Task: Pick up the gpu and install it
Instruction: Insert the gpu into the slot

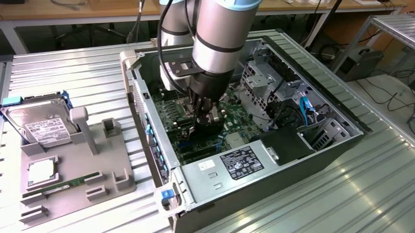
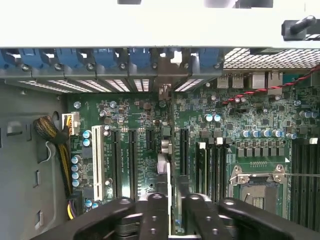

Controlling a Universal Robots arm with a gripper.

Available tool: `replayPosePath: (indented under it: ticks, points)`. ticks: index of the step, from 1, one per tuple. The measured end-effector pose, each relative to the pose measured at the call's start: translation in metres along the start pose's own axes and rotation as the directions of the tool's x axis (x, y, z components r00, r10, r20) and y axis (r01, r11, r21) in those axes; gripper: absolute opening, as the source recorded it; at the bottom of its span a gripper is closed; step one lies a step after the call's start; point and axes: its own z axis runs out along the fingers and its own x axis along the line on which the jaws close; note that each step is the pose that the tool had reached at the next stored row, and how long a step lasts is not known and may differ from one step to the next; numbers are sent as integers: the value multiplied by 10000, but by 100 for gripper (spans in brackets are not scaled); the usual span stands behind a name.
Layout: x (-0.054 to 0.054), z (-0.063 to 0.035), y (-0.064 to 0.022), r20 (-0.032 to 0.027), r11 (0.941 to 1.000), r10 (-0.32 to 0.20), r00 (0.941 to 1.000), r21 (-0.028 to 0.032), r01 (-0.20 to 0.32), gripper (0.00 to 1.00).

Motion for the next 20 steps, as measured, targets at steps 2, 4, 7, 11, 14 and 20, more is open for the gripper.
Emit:
replayPosePath:
  ticks: [2,4,7,11,14,20]
  points:
    - [-3,-1,2,-15,10000,-1,10000,0,1,13]
    - [-5,-3,6,-25,10000,0,10000,0,0,11]
    - [-10,-2,24,-29,10000,-1,10000,7,1,11]
    - [-24,2,44,-29,10000,-1,10000,27,1,11]
    - [-29,8,51,-32,10000,-3,10000,45,3,11]
    - [-29,27,69,-35,10000,-6,10000,84,6,11]
